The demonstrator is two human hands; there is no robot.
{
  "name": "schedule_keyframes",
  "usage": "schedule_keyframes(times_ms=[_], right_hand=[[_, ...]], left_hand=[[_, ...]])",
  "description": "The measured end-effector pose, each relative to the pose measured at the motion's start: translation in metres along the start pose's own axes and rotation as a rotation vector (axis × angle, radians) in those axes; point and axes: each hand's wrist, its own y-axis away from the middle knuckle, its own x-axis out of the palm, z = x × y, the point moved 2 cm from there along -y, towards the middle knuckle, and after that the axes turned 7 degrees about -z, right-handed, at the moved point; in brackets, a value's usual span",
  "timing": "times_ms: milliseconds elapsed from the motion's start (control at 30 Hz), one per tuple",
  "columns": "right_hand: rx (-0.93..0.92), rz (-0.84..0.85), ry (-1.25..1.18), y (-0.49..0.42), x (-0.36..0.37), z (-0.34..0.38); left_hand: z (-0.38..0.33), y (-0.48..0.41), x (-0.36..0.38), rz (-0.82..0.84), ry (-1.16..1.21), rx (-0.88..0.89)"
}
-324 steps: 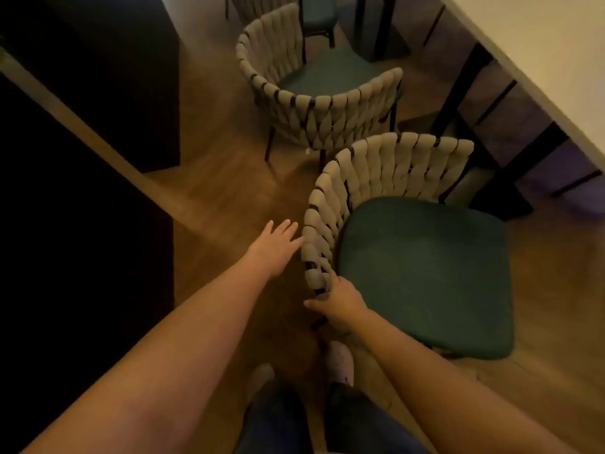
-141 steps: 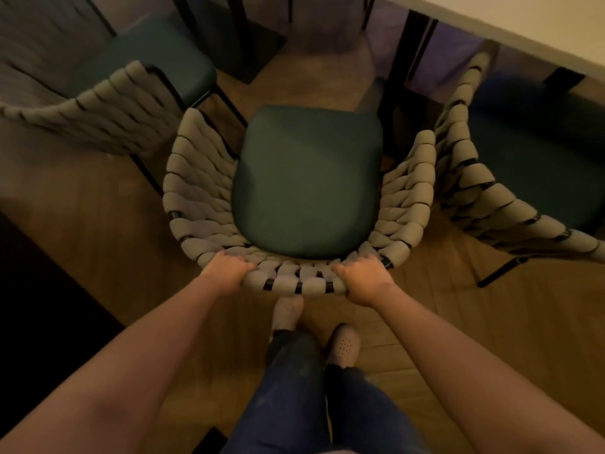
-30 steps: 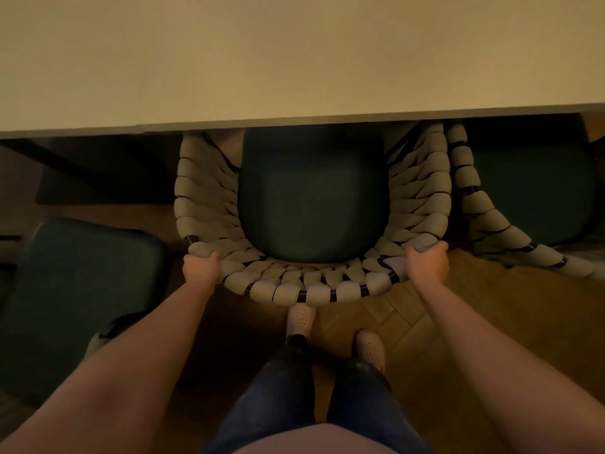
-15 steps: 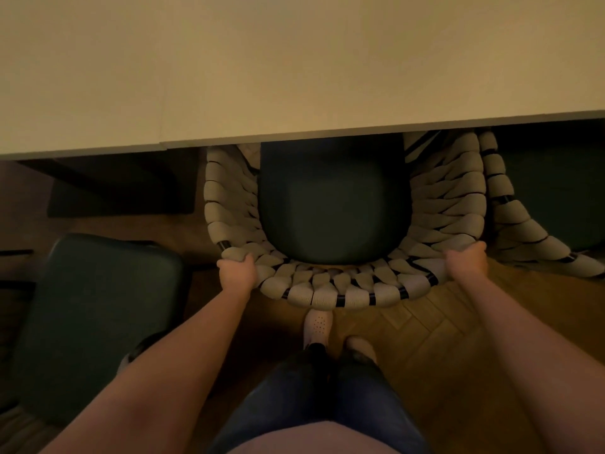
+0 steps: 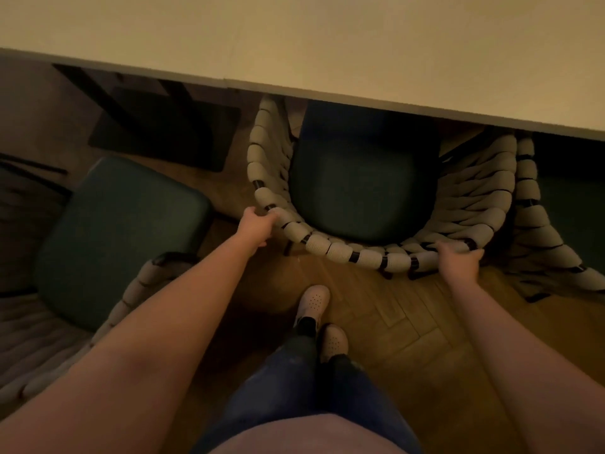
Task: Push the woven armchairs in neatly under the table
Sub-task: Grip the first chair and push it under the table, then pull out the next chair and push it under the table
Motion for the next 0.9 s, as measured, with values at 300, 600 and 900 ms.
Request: schedule_keyframes(times_ms=[300, 600, 900], right_hand=[[-0.038, 0.482, 0.056, 0.173, 0.088, -0.077], [-0.446, 0.786, 0.227, 0.332, 0.189, -0.100], [-0.922, 0.691, 0.414, 0.512, 0.300, -0.170]], left_hand=[[0.122, 0.060, -0.058, -0.108, -0.224, 0.195], [0.241, 0.060, -0.232, -0.410, -0.698, 1.036], [0.389, 0.020, -0.445, -0.097, -1.179, 0.907]])
